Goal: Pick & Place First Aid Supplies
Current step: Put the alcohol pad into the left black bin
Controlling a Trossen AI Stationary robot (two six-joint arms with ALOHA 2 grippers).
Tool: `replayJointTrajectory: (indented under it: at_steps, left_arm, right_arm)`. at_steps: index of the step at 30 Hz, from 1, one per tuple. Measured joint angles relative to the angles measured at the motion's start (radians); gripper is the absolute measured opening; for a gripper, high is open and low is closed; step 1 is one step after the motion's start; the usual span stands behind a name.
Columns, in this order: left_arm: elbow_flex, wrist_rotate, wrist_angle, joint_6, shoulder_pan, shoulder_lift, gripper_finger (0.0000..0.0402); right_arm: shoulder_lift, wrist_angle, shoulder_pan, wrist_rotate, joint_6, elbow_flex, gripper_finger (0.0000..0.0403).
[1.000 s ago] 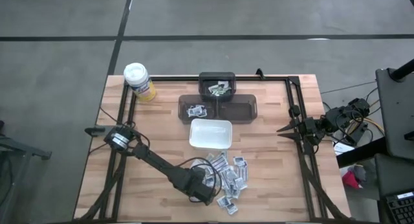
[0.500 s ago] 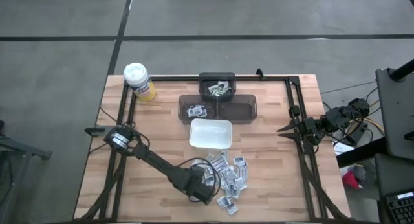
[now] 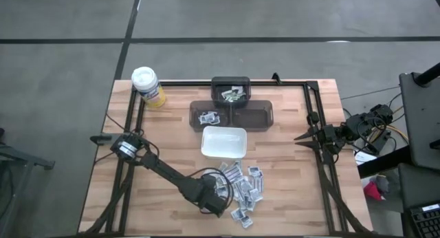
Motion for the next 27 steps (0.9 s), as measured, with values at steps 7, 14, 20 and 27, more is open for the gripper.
replayJointTrajectory:
  at_steps: [7, 14, 20, 27]
  left_arm:
    - [0.005, -0.016, 0.004, 0.0, 0.0, 0.0, 0.0125]
    - [0.004, -0.022, 0.004, 0.001, 0.0, 0.0, 0.0125]
    - [-0.001, -0.023, 0.006, 0.002, 0.0, 0.0, 0.0125]
    - [-0.001, -0.023, 0.011, 0.002, 0.0, 0.0, 0.0125]
  right_arm:
    - [0.0, 0.0, 0.0, 0.0, 0.0, 0.0, 0.0059]
    - [0.0, 0.0, 0.0, 0.0, 0.0, 0.0, 0.0059]
    - [0.0, 0.0, 0.0, 0.0, 0.0, 0.0, 0.0059]
    - [0.0, 0.0, 0.0, 0.0, 0.0, 0.0, 0.0059]
